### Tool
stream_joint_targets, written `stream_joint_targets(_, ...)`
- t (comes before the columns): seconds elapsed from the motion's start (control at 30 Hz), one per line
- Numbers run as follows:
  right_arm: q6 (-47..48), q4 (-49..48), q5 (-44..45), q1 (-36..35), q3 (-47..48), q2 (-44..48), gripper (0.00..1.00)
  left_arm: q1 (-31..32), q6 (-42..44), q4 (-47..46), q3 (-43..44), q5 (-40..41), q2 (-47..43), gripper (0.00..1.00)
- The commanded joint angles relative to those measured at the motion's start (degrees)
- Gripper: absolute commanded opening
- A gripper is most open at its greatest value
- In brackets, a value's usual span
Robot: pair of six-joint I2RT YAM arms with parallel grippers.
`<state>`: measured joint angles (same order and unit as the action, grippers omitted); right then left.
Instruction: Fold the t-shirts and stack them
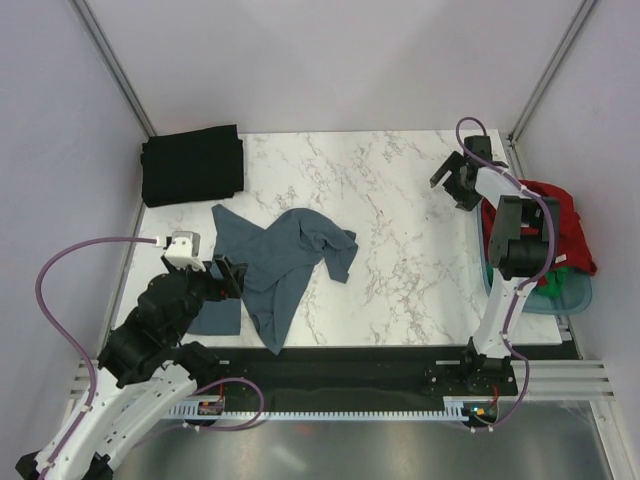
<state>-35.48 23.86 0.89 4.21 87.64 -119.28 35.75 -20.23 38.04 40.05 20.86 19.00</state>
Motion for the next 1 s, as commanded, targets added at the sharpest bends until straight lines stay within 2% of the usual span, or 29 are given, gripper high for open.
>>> stream_joint_targets(0.0,-4.8,4.9,11.5,4.4,3.2,-1.0,0.98,-0.2,-0.2,-0.2,0.5,0.0,0.4,0.92)
stream_joint_targets(0.1,-6.3,5.2,12.2,7.1,0.7,2.1,0.98,-0.3,-0.1,-0.2,0.4,0.1,0.3,0.92)
stream_joint_targets(0.2,-4.2,2.7,9.8,5.2,-5.4,9.2,0.98,-0.6,-0.2,-0.2,0.5,0.0,0.2,0.92)
stream_joint_targets(0.3,-0.1,2.8,11.8,-6.1,-9.8,17.4,0.98,-1.8,0.2,-0.3,0.5,0.1,-0.3,0.92)
stream_joint_targets(0.33,1.1,3.0,15.2,-14.1,-10.5,20.6,0.98,-2.2,0.1,-0.3,0.5,0.7,-0.5,0.93)
stream_joint_targets(0.4,1.0,4.3,17.3,-22.0,-11.4,23.0,0.98,-3.0,-0.7,-0.2,0.6,2.4,-0.6,0.95)
stream_joint_targets(0.43,0.6,4.4,17.1,-28.7,-11.9,25.0,0.98,-3.1,-1.1,-0.2,0.4,5.4,-0.9,0.96)
stream_joint_targets(0.5,-1.9,4.2,15.8,-35.4,-12.8,26.4,0.97,-3.3,-4.1,0.2,0.6,10.2,-2.0,1.00)
stream_joint_targets(0.53,-2.8,3.9,14.9,-41.7,-12.6,26.3,0.96,-3.4,-4.8,0.5,0.5,15.0,-2.5,1.00)
stream_joint_targets(0.6,-4.1,0.5,10.3,-47.8,-11.5,25.3,0.94,-4.0,-7.3,1.5,0.5,19.4,-5.1,1.00)
stream_joint_targets(0.63,-4.2,-0.5,9.1,-53.5,-10.7,23.2,0.93,-4.3,-7.8,1.5,0.0,22.5,-6.3,1.00)
stream_joint_targets(0.73,-4.6,-1.2,7.5,-62.0,-4.2,16.0,0.93,-4.6,-8.9,1.5,-1.0,25.8,-9.9,1.00)
stream_joint_targets(0.8,-6.7,-2.5,4.0,-64.7,-2.6,10.8,0.91,-4.7,-9.3,1.9,-0.7,26.8,-10.7,1.00)
stream_joint_targets(0.97,-8.3,-3.2,1.8,-74.2,6.7,0.9,0.90,-5.2,-10.8,2.6,-0.5,29.2,-13.1,1.00)
